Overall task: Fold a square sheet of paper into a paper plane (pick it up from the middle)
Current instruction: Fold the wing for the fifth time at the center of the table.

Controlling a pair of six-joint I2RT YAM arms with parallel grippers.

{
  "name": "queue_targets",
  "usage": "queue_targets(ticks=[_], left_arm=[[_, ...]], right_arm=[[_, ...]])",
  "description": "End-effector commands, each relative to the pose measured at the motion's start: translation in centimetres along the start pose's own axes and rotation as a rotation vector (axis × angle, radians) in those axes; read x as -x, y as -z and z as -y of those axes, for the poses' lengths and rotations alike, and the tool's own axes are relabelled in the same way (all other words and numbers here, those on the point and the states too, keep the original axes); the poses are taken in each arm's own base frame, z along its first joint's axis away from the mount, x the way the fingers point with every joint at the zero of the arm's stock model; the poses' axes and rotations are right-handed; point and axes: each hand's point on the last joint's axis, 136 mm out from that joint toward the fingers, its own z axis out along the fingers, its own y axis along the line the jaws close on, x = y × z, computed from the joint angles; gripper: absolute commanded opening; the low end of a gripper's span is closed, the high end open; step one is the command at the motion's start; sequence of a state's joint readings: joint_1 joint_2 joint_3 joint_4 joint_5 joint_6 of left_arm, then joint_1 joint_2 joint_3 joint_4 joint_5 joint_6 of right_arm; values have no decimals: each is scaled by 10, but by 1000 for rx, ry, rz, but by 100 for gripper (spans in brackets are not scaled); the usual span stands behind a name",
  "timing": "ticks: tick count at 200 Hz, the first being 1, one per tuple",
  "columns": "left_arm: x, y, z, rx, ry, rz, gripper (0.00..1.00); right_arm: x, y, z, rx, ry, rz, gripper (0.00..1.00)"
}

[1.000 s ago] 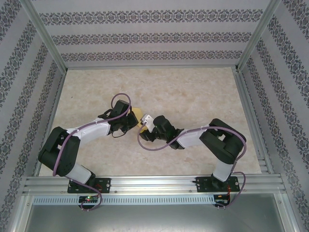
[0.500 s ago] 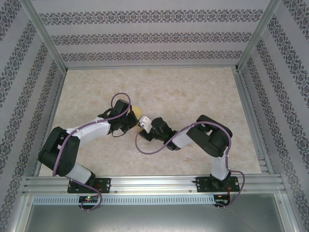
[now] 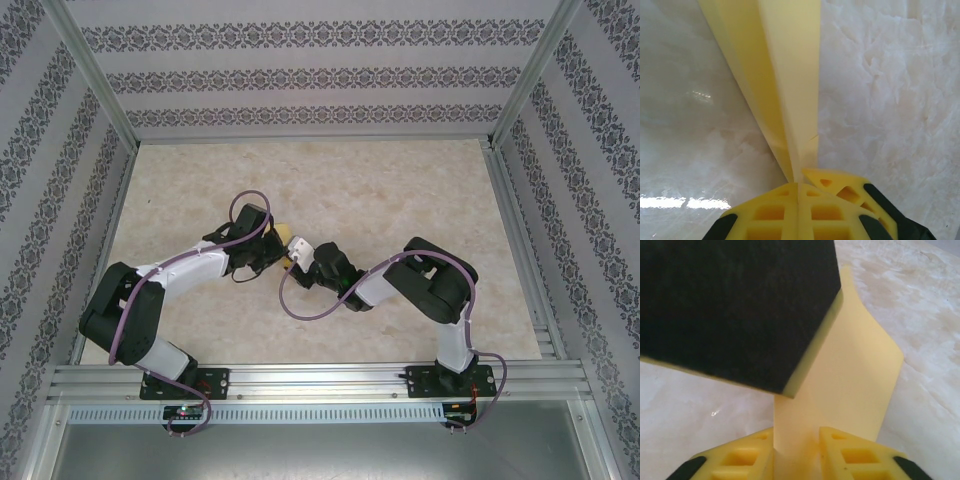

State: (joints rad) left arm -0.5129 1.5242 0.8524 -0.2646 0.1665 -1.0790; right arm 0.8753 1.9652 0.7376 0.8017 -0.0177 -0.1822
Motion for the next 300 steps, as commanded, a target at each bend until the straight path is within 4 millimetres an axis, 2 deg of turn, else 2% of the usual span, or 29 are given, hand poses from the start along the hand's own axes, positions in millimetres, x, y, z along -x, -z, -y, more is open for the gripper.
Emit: queue_targets(ticks=[1,45,85,110,143,167,219,264,300], left_arm=[[9,9,9,-19,-5,6,9],[41,22,7,-101,9,-13,28],[71,48,1,-124,-7,41,44],[77,57,-3,-130,-29,76,53],[74,62,5,-205,-81,102,62],[66,60,12,-273,-124,81,63],[41,41,5,-321,-164,27,62],[28,23,-4,-321,-164,-15,54],[27,16,-6,-312,-171,-13,48]], right_arm=[[8,-5,-1,-7,10,36,19],[9,-4,-1,23,-40,34,10],[11,-1,-3,88,-137,26,5],[13,1,2,138,-261,18,4],[19,2,3,216,-434,-6,1],[19,-2,2,264,-550,-60,1],[17,-5,3,323,-719,-105,0],[1,-9,2,327,-820,-206,3],[-8,-12,1,355,-904,-232,4]])
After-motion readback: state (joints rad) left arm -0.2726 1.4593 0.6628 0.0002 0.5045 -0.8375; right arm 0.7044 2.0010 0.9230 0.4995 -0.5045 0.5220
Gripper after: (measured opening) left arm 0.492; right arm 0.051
